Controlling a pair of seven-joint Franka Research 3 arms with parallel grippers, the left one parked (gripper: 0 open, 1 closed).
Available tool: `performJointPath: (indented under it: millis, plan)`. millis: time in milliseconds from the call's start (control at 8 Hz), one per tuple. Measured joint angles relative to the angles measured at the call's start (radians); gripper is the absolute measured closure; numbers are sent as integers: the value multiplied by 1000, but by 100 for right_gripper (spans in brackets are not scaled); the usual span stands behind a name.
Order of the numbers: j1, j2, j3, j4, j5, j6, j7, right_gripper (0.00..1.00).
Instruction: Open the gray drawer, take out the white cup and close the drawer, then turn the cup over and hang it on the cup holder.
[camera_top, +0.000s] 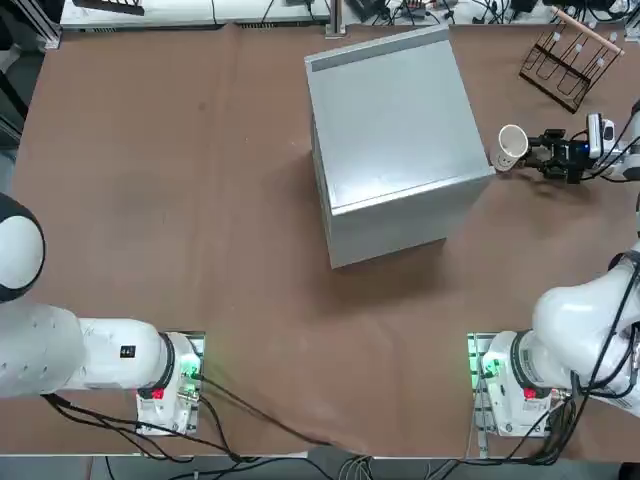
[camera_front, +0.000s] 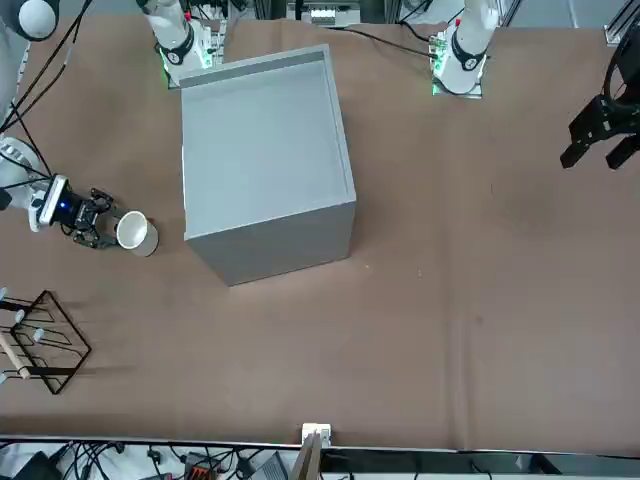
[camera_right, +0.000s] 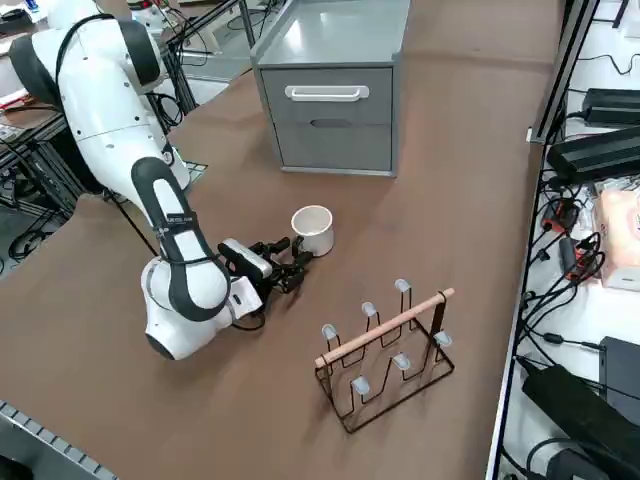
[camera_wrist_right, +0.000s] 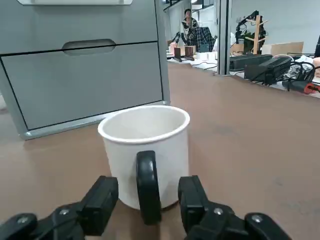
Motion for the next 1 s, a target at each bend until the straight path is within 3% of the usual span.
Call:
performJointPath:
  millis: [375,750,875,1000]
  plan:
    - [1,10,10,2,0,0,0,33]
    - [1,20,11,3,0,0,0,61]
    - [1,20,11,9,1,-1,2,81]
    - [0,19,10,24,1,-5,30,81]
